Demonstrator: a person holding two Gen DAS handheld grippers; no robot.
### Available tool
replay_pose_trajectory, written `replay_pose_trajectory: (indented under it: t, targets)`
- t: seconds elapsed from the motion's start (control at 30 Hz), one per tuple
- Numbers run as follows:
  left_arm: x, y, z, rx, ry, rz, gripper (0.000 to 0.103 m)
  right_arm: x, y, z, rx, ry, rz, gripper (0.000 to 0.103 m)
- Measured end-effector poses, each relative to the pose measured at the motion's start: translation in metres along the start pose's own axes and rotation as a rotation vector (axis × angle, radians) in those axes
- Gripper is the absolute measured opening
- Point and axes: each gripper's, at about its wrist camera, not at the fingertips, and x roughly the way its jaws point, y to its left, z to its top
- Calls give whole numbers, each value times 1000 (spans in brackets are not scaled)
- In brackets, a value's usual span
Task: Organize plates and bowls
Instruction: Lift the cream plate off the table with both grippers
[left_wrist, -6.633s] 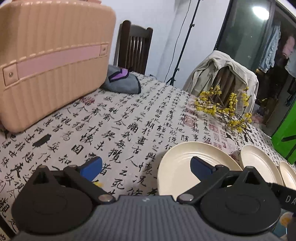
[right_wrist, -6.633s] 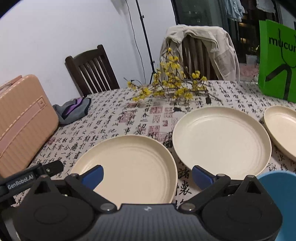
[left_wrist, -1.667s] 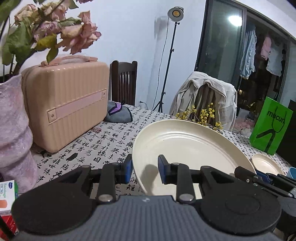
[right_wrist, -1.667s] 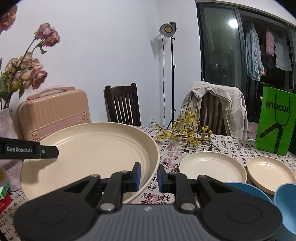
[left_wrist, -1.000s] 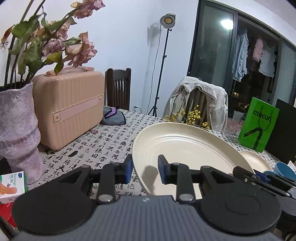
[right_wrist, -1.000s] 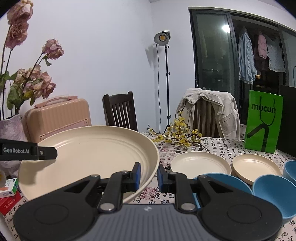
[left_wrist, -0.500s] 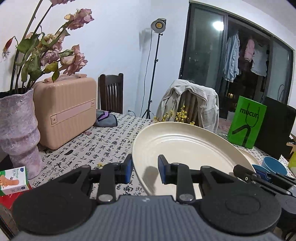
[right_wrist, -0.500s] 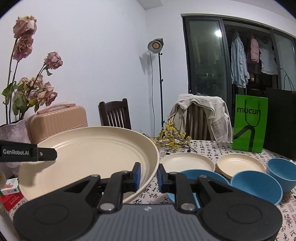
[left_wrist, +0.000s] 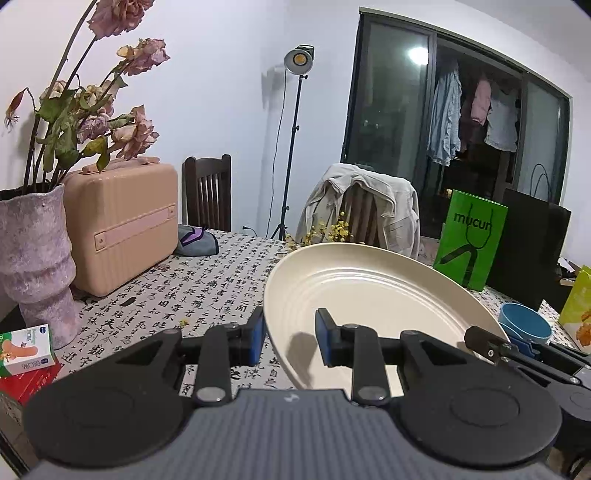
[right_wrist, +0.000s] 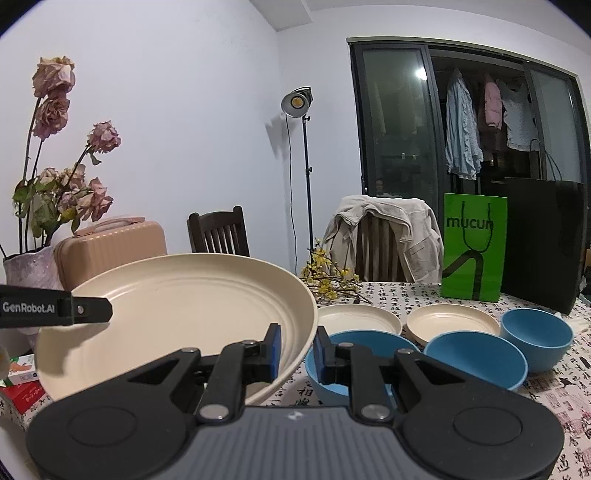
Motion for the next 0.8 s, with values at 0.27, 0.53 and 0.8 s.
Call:
replay_pose_trajectory:
  t: [0.27, 0.53, 0.8]
  targets:
    - [-11, -16, -12, 13, 5, -28, 28, -20, -15, -9, 16, -1, -26, 18]
    - [-19, -34, -19, 30, 2, -66, 28, -39, -32, -16, 30, -11, -60, 18]
    - [-21, -54, -28, 54, 6, -104, 28, -53, -53, -25, 49, -13, -94, 18]
